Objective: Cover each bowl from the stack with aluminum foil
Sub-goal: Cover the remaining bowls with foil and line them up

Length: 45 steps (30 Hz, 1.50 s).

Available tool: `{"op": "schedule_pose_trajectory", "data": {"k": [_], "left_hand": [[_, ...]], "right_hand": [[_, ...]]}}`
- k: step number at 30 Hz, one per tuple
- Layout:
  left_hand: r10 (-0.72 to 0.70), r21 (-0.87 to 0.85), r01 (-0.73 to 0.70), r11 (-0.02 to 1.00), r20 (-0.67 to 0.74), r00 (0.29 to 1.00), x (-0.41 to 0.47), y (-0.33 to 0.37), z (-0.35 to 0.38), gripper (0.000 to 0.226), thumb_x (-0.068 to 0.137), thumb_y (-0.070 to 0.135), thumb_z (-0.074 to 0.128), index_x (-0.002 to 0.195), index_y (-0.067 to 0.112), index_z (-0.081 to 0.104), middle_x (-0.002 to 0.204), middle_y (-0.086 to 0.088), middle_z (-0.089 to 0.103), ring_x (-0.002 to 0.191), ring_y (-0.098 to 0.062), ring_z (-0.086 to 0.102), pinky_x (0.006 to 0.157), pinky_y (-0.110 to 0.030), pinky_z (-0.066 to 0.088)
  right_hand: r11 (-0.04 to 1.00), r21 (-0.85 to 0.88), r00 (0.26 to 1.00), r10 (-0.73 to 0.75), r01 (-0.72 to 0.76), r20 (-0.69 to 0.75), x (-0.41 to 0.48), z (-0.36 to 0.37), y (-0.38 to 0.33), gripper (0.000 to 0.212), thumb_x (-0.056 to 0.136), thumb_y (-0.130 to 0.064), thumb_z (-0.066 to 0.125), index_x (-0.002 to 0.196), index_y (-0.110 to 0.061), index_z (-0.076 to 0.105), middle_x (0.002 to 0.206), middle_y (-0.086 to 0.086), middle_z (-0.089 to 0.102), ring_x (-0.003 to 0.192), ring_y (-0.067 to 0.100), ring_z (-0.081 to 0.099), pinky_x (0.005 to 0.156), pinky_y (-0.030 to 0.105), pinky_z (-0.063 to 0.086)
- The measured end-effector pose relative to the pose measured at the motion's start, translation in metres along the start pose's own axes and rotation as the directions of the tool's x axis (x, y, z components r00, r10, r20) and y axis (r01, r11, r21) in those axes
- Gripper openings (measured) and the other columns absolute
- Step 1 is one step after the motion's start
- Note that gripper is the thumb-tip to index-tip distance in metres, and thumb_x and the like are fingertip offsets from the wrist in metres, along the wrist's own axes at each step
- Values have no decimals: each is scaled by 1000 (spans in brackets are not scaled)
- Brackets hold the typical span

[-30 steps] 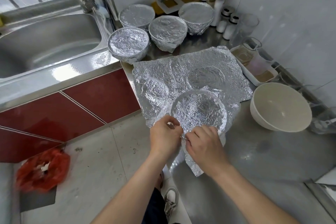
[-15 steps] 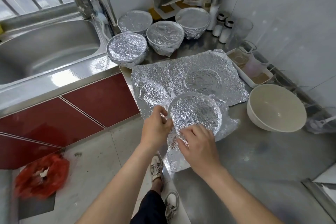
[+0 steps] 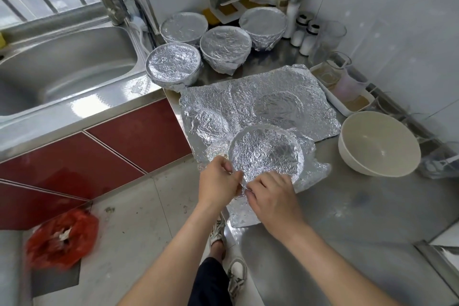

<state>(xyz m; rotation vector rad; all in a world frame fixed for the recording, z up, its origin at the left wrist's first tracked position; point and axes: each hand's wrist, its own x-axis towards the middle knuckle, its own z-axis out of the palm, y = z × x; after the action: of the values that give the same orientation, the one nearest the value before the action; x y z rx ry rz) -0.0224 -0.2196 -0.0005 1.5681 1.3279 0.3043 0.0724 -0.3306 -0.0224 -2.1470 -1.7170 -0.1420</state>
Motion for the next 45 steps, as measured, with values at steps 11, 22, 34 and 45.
{"op": "schedule_pose_trajectory", "data": {"k": [11,22,34,45], "left_hand": [[80,132,-77,988,-17,997,6,-1,-2,24,78,11,65,75,22,43,64,-6,67,62,-26,67,66,-45,55],[228,317,-209,925,-26,973,2,3,-8,30,83,30,67,75,23,40,63,1,57,62,-24,55,54,-32,34],[73,177,-72,981,0,997,9,1,-3,21,79,14,65,75,24,47,64,-4,69,61,-23,68,69,-46,56],[255,267,-261,928,60,965,4,1,-15,10,87,29,69,84,25,60,60,-5,63,57,-18,55,59,-34,46]], "right_hand": [[1000,-9,1000,15,-16,-27,6,11,-11,16,77,-9,74,70,-15,60,67,0,53,64,20,49,63,32,39],[995,85,999,51,-50,-18,-2,-8,3,26,90,-36,49,91,-19,68,85,-6,57,80,15,51,73,28,31],[1000,-8,999,-8,8,-33,0,8,-4,11,85,-10,69,75,-14,64,72,-1,55,69,21,50,66,31,37],[992,50,993,114,-113,-17,9,9,-15,10,78,-17,73,82,-16,64,79,-2,55,75,21,52,64,33,44]]}}
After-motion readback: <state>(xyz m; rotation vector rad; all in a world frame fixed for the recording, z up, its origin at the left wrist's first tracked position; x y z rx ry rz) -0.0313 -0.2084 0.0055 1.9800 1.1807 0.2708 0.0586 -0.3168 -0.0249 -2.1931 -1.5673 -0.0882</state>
